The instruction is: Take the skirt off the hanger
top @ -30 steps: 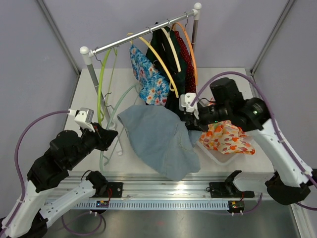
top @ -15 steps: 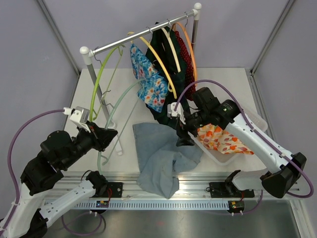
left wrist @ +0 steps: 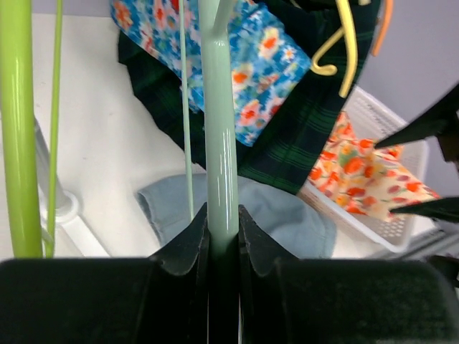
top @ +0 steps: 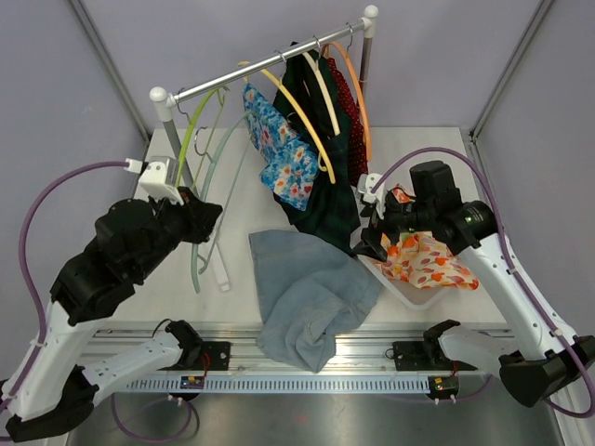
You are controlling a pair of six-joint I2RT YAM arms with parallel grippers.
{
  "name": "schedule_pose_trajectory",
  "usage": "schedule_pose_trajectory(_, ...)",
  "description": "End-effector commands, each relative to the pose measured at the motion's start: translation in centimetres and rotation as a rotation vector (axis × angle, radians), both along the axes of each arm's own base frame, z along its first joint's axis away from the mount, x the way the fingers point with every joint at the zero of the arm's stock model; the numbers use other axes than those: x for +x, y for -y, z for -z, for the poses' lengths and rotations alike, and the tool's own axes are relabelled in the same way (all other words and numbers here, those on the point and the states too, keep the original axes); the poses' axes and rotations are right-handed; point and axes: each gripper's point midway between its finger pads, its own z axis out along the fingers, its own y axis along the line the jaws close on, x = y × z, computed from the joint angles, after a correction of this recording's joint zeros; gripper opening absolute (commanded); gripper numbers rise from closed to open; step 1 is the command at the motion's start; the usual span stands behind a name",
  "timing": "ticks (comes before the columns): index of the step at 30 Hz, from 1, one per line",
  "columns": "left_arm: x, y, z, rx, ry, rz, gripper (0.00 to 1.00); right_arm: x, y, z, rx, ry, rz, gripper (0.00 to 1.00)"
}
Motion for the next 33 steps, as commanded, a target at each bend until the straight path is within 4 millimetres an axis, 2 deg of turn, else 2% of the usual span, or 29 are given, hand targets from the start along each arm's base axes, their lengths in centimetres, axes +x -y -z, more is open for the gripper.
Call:
schedule_pose_trajectory(1,2.6,-0.6,-3.5,0.042,0.114,-0.084,0.00,-0.2,-0.4,0.8,0.059,-0.036,-0.018,0.99)
schedule_pose_trajectory(7,5.2,-1.0,-5.6,0.114,0.151,-0.185,0.00,-0.1,0.1,1.8,0.080,-0.065,-0.001,0.99)
schedule_pose_trajectory(11,7.6,-1.3,-5.7,0.167,0.137,-0.256,0.00,-0.5,0.1,2.1,0.089,-0.079,-0.011,1.00)
schedule_pose_trajectory(15,9.9,-1.5,-5.7,0.115,0.111,-0.260,0.00,-0.8,0.1,2.3,0.091,-0.086,-0.021,0.99)
schedule_pose_trajectory(21,12.3,-1.3,-6.7,0.020,0.114,-0.259,0.00,-1.3,0.0,2.3,0.102,-0.100,-0.043,1.00)
schedule_pose_trajectory(22,13.0,-1.0,-6.1,0.018,0.095,-0.258,0.00,-1.4,0.0,2.3,0.101,-0.100,-0.045,1.00)
schedule_pose_trajectory(26,14.3,-1.2,-6.0,-0.007,0.087,-0.276,0.00,-1.5,0.1,2.2,0.102,-0.092,-0.046,0.99)
schedule_pose_trajectory(33,15.6,-1.6,-3.5,-0.021,0.006,-0.284,0.00,-1.8,0.1,2.1,0.102,-0.088,-0.052,0.99)
